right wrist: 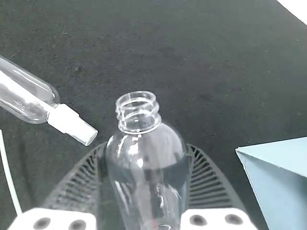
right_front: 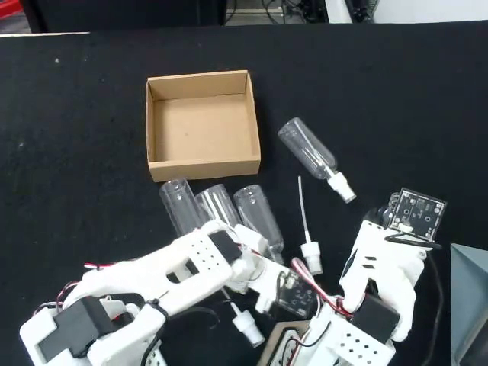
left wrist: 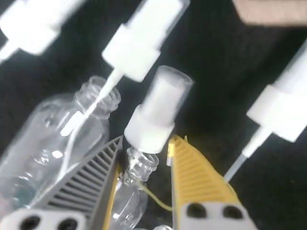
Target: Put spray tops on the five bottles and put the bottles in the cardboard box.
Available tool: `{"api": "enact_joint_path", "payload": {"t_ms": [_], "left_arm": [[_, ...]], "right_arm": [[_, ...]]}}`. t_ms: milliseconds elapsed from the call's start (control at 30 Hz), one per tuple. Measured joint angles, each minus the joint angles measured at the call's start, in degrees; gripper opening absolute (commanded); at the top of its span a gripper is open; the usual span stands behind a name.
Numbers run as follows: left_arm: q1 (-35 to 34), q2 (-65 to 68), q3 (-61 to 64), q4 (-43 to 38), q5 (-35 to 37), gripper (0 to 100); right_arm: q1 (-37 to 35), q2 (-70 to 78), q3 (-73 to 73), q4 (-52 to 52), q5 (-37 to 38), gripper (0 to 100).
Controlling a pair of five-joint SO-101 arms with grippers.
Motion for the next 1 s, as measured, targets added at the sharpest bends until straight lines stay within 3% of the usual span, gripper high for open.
{"api": "enact_joint_path", "payload": {"t_ms": [533,1000], "left_arm": [[-9.3,0.0,-0.2,6.0,1.8,17],[-10.5,0.0,-2.1,6.2,4.3,21]], "right_arm": [[0.0,0.0,0.0,0.0,0.0,6.8],[0.0,0.0,0.0,0.0,0.0,6.8]]}}
